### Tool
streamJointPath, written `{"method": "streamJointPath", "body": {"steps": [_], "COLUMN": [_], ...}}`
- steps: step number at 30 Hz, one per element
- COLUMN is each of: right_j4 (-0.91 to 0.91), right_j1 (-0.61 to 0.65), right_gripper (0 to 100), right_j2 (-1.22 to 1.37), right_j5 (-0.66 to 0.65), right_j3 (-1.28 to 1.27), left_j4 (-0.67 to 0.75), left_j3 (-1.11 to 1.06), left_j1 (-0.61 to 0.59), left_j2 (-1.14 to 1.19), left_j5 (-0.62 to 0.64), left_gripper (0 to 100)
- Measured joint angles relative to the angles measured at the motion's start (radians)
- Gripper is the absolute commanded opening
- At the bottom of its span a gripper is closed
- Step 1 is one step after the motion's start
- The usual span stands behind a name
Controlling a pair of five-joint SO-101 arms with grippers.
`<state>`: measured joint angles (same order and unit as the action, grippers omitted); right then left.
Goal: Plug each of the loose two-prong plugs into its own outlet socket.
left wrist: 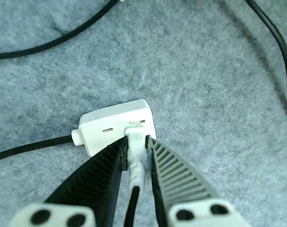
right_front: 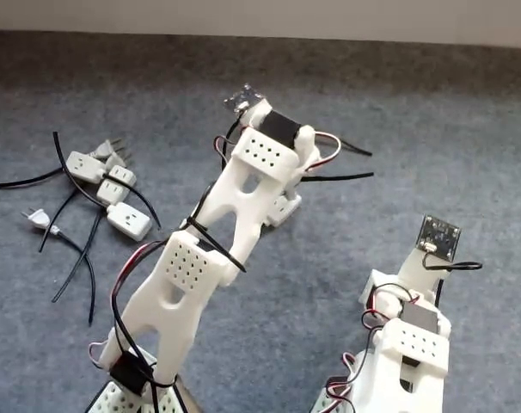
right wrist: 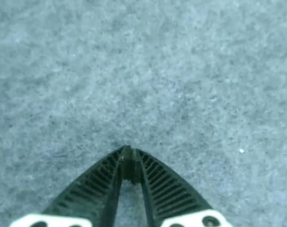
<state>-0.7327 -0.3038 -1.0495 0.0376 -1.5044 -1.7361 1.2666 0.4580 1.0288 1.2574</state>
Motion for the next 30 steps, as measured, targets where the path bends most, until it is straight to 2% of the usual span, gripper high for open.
{"method": "streamJointPath", "body": {"steps": [30], "right_j4": [0.0], "right_j1": [0.0], "right_gripper": [0.8], "right_j2": [0.0], "right_j5": [0.0], "right_j3": [0.0], "left_j4": [0.009], "left_j3": [0.052], "left_j1": [0.014], "left_j2": [0.034], "left_j5": [0.005], "left_gripper": [1]}}
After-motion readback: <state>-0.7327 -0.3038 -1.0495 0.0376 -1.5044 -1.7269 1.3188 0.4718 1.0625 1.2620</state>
